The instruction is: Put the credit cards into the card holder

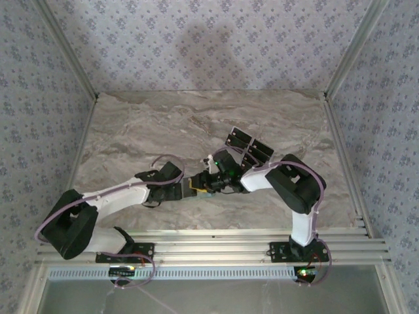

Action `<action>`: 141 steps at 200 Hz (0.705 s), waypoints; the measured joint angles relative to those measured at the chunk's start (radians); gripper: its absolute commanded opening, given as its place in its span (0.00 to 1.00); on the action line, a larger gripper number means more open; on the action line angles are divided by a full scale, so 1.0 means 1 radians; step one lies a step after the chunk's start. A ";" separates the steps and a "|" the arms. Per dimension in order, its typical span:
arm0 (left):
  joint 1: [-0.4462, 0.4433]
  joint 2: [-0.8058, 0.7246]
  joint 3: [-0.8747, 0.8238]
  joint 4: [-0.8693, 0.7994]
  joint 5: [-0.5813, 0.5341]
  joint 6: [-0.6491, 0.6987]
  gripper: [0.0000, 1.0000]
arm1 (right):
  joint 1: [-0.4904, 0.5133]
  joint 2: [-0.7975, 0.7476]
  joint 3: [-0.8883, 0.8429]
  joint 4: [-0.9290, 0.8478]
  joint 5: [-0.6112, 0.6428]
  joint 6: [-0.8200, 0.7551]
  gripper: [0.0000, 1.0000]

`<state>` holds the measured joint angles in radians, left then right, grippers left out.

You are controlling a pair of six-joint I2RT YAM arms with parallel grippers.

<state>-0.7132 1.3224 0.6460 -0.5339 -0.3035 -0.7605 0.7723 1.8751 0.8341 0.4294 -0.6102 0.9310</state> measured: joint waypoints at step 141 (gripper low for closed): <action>0.068 -0.040 0.009 -0.046 -0.003 0.004 1.00 | 0.057 -0.074 0.297 -0.652 0.261 -0.274 0.13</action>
<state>-0.6449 1.2823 0.6552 -0.5797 -0.3069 -0.7567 0.8295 1.8011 1.1309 -0.2230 -0.3492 0.6575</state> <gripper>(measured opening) 0.997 0.155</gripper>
